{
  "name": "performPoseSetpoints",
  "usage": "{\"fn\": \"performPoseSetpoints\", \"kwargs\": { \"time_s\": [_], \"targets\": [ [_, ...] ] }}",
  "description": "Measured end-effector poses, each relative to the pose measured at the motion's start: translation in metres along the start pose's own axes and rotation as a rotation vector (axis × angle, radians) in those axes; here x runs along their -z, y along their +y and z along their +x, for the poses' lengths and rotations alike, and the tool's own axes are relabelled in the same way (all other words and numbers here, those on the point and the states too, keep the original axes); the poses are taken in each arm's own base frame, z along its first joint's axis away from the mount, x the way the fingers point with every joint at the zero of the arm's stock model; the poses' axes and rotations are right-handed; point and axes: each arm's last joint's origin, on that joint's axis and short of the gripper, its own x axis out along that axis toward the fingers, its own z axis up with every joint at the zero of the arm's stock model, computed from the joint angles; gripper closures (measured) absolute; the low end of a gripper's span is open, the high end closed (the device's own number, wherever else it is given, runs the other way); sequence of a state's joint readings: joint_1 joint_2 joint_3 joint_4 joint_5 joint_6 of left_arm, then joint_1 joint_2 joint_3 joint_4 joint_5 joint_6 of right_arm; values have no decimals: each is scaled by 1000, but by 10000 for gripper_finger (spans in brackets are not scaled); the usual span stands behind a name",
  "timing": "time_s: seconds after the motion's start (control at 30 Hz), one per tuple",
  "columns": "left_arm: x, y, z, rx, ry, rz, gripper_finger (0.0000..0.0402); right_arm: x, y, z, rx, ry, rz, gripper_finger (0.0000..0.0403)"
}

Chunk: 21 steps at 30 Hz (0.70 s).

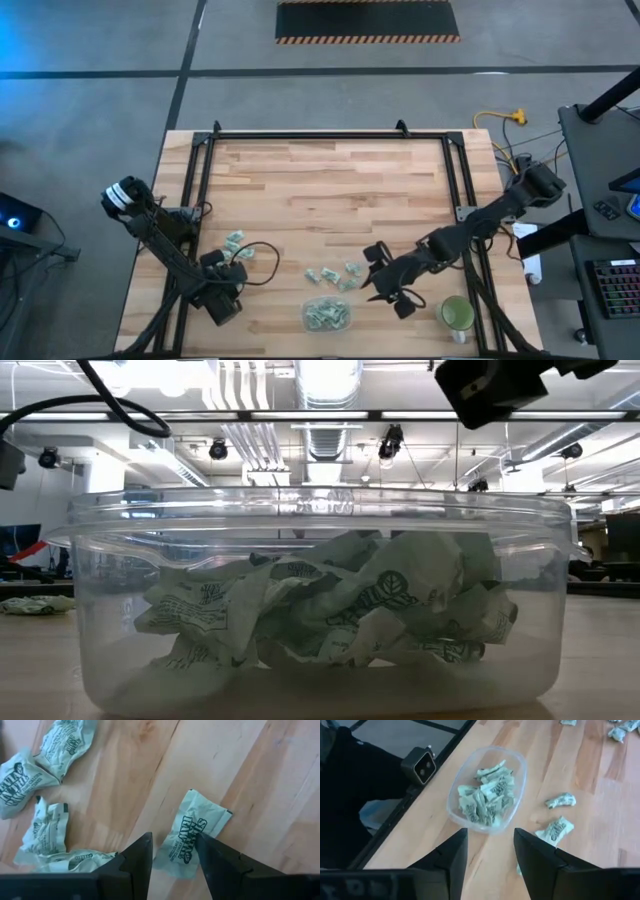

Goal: Pick and place Stevia / Truvia into bins
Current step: Put the stevia packet into the transparent container

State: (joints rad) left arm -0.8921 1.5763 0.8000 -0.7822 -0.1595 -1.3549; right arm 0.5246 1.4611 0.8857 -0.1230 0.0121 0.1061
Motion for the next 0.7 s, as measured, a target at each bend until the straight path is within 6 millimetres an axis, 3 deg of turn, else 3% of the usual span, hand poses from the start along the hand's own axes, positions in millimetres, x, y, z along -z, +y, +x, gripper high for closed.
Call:
{"fn": "performPoseSetpoints", "kwargs": {
  "time_s": [0.17,0.43,0.7],
  "targets": [
    [0,-1,-2,21,9,-4,281,13,-2,-5,53,29,40,262],
    [-2,-8,-7,71,17,-9,387,30,-10,-11,278,153,139,280],
    [-12,-23,-24,113,-128,-12,399,46,-14,-9,377,191,140,295]
  ]
}}
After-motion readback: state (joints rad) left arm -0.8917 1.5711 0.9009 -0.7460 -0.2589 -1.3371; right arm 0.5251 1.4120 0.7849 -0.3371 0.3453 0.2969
